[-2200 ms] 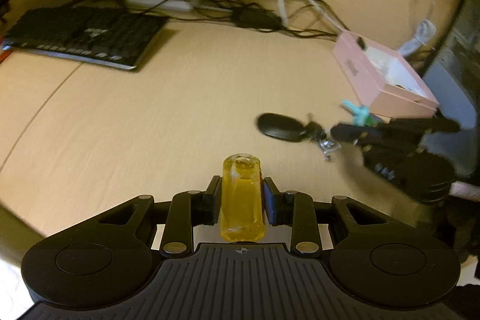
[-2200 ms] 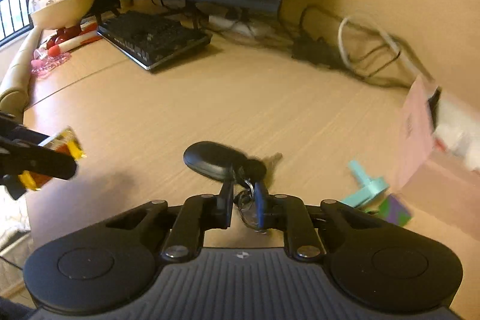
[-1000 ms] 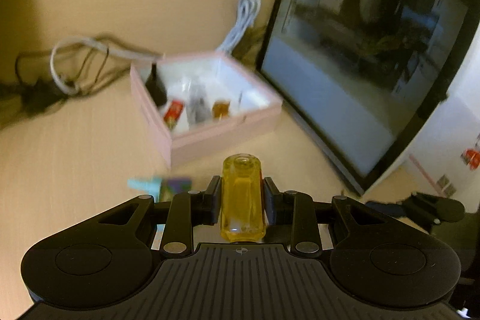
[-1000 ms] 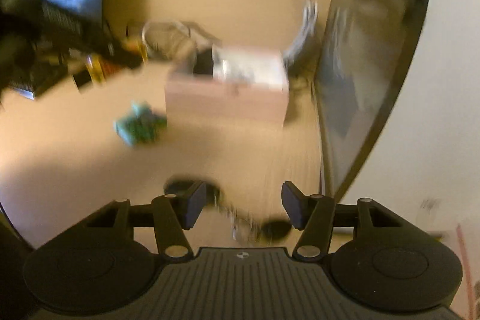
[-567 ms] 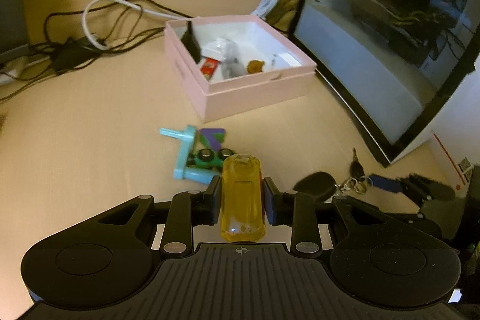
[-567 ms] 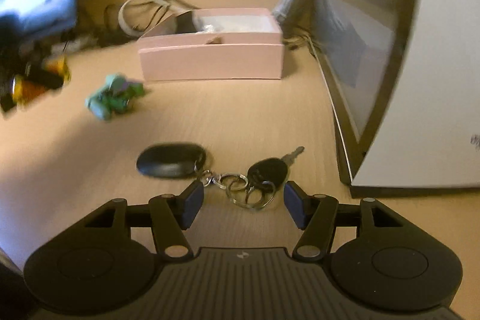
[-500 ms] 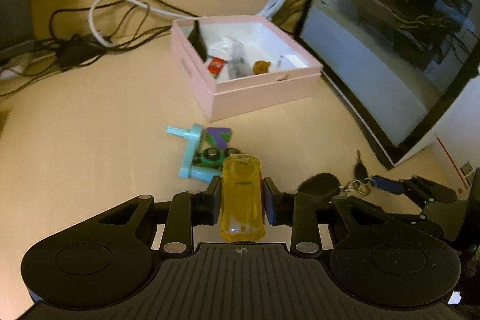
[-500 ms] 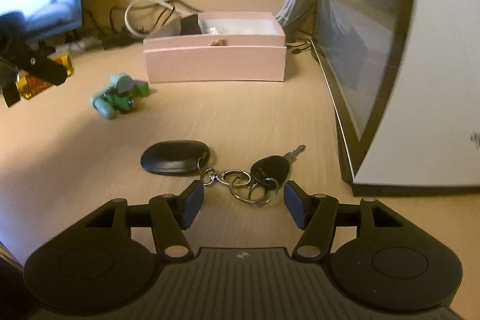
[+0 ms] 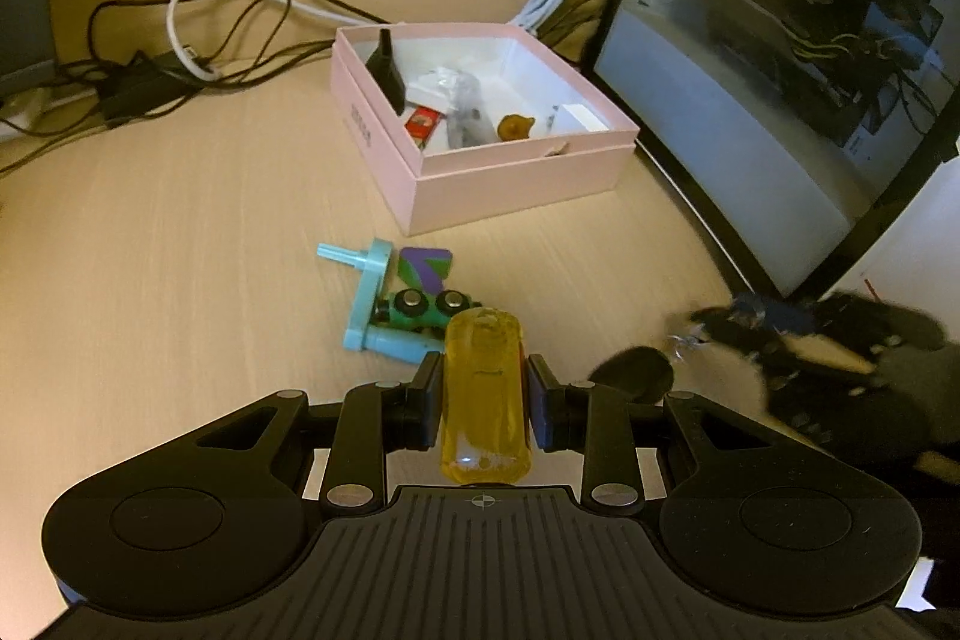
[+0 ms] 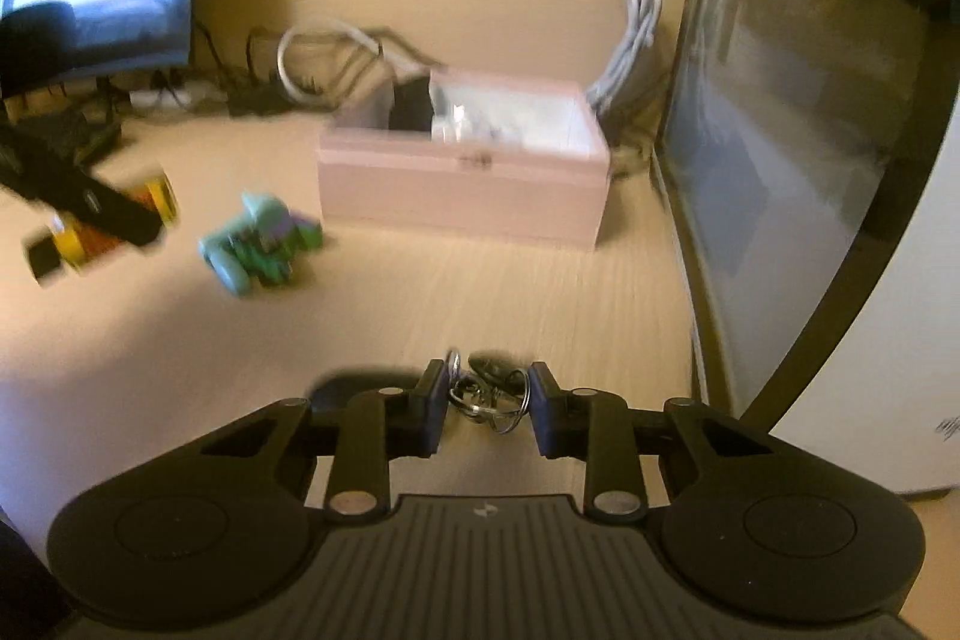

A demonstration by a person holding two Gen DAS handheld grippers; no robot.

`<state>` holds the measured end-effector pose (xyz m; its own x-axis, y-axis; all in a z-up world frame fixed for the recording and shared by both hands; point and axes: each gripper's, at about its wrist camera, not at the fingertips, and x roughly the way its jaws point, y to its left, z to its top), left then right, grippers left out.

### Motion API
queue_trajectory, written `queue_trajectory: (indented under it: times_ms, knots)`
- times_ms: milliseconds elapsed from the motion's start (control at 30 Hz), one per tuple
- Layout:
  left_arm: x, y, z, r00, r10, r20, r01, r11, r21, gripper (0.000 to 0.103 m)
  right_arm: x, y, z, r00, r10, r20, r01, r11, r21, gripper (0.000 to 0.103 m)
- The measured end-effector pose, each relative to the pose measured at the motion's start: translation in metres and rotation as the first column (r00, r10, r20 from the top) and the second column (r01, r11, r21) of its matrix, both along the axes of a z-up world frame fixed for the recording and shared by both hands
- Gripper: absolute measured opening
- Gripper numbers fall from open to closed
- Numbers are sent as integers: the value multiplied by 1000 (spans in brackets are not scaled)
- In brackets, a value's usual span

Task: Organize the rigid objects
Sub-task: 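Drop the yellow lighter into the pink box with the left gripper while the right drops the keys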

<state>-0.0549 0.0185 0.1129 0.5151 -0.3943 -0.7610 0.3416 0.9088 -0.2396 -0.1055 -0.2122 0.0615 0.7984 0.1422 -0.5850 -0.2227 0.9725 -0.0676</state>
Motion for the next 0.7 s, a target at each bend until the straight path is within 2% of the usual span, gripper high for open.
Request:
queue_trajectory:
  times_ms: [233, 367, 533, 600, 700]
  knots:
    - [9, -12, 7, 998, -49, 31, 50, 998, -42, 32, -17, 4, 62, 991, 8, 130, -11, 1000, 23, 28]
    - [28, -25, 25, 994, -65, 89, 71, 995, -69, 32, -27, 4, 93, 979, 4, 202, -8, 1000, 23, 27]
    - [81, -44, 48, 980, 12, 200, 1, 998, -67, 33, -37, 0, 119, 963, -21, 269, 15, 1000, 27, 27]
    - [108, -51, 46, 976, 49, 211, -36, 997, -69, 32, -40, 1, 123, 959, -34, 282, 27, 999, 28, 27]
    - [144, -66, 27, 979, 36, 201, -33, 999, -18, 32, -44, 3, 124, 956, -46, 288, 37, 999, 34, 27]
